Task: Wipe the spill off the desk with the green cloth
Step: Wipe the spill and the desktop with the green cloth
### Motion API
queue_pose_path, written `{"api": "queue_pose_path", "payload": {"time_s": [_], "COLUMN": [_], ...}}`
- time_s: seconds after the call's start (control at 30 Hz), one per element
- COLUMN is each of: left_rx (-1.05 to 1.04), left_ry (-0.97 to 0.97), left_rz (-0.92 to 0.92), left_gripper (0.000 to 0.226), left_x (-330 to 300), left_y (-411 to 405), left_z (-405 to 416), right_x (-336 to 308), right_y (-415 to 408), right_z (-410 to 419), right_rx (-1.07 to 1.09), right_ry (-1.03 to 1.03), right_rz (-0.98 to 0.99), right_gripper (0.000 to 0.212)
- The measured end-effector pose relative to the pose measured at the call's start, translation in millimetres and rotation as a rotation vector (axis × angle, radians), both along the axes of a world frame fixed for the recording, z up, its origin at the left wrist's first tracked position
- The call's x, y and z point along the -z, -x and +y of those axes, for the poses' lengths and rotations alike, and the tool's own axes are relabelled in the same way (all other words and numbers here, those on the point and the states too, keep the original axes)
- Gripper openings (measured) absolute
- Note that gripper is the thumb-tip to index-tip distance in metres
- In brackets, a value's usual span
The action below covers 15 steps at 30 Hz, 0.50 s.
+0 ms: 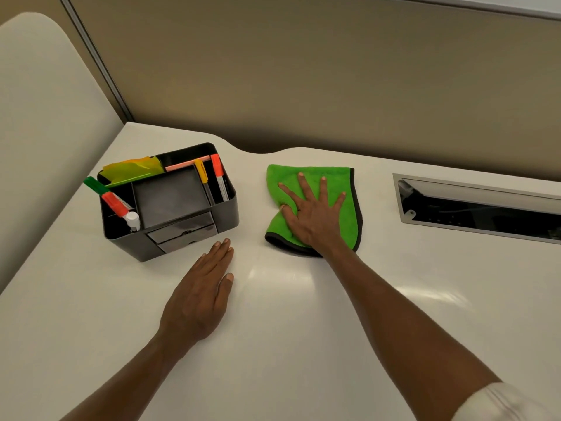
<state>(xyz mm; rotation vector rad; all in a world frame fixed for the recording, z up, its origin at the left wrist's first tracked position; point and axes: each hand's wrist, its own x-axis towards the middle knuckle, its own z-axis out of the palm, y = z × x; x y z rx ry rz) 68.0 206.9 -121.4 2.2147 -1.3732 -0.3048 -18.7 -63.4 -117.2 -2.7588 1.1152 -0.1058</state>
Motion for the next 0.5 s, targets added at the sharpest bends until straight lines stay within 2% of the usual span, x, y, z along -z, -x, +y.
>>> {"api": "queue_pose_path", "payload": {"time_s": [0.5], "left_rx": [-0.011], "left_ry": [0.038], "left_rz": [-0.009], "left_gripper": [0.057], "left_x": [0.1], "left_y": [0.7], "left_z": [1.1], "right_x": [-2.5], "right_y": [75.7], "right_z": [-47.9], "right_rx": [0.145], "right_ry": [-0.026], "right_rz": [0.023], "right_gripper": [0.054]}}
